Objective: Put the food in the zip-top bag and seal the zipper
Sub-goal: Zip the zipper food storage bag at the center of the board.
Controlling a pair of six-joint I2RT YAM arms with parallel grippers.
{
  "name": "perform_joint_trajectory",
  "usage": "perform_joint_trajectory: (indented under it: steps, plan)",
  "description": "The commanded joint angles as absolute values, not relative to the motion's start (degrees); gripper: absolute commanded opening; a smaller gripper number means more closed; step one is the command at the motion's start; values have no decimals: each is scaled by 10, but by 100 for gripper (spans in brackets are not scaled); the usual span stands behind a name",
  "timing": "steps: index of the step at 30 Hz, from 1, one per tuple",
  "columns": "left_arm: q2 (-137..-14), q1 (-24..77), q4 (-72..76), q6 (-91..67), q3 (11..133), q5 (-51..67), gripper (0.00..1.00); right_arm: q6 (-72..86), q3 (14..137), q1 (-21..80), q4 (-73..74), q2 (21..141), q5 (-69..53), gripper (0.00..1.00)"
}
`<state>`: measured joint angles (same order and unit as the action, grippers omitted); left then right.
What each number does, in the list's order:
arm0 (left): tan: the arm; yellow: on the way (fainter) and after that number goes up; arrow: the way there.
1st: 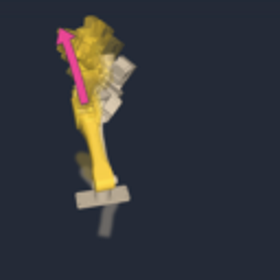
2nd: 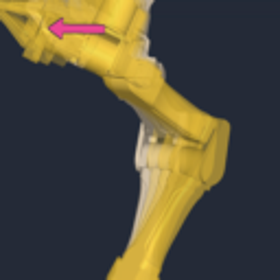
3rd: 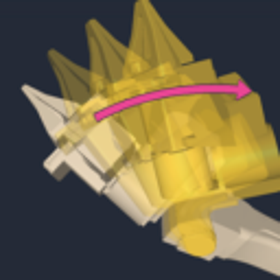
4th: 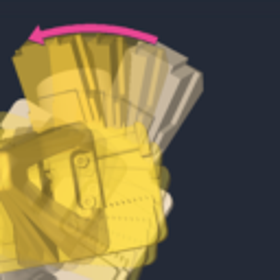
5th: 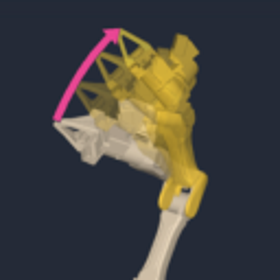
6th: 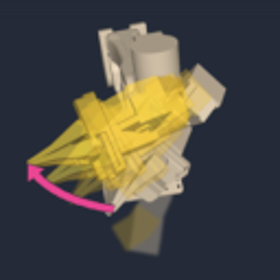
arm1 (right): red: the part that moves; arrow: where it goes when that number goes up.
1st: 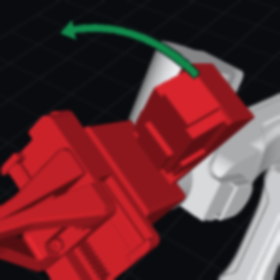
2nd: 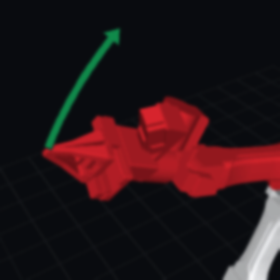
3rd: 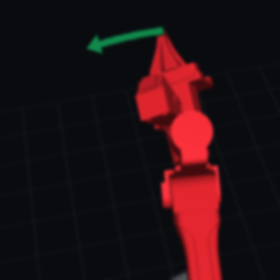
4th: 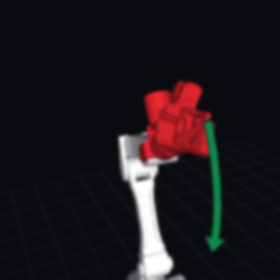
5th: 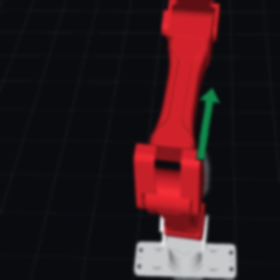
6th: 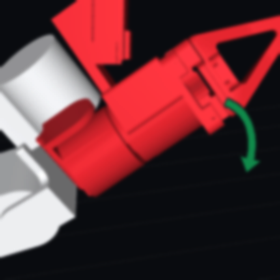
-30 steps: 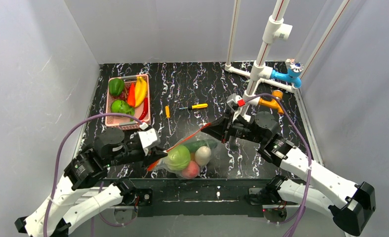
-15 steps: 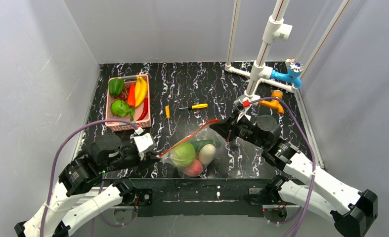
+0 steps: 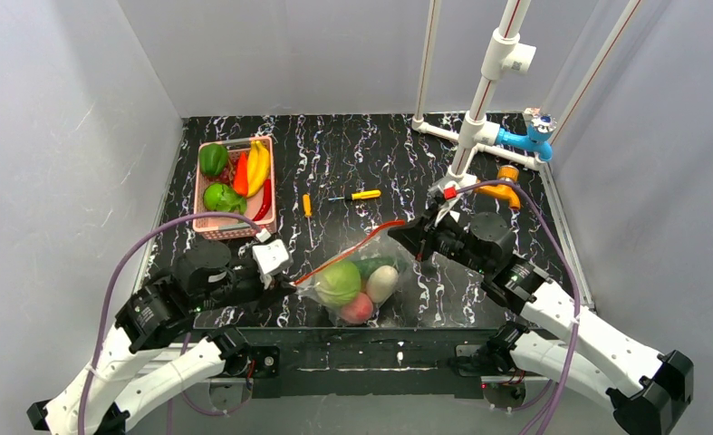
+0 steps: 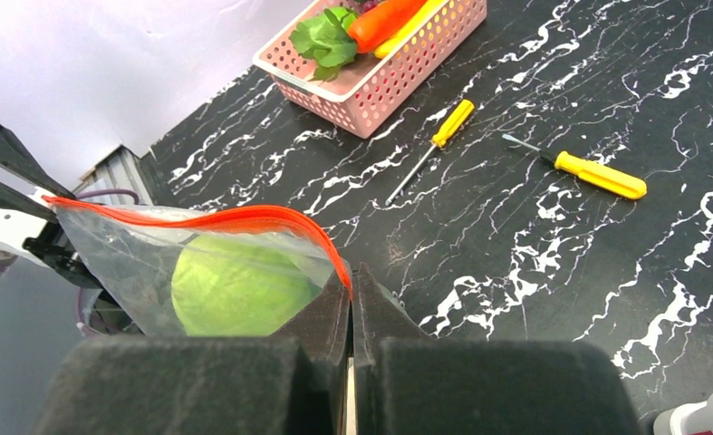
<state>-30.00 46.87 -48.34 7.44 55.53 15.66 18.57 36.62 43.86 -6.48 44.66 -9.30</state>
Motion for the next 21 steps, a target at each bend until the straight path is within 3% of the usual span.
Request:
perform_joint_trajectory:
  steps: [1, 10, 21]
  plan:
    - [-319, 467, -485, 66, 546, 124, 14, 142, 378, 423, -66, 467, -61, 1]
    - [-345, 467, -452, 60, 553, 90, 75, 133, 415, 424, -11, 507, -43, 1]
    - [-311, 467, -454, 23, 616, 8, 82, 108, 519, 445, 69, 610, 11, 1]
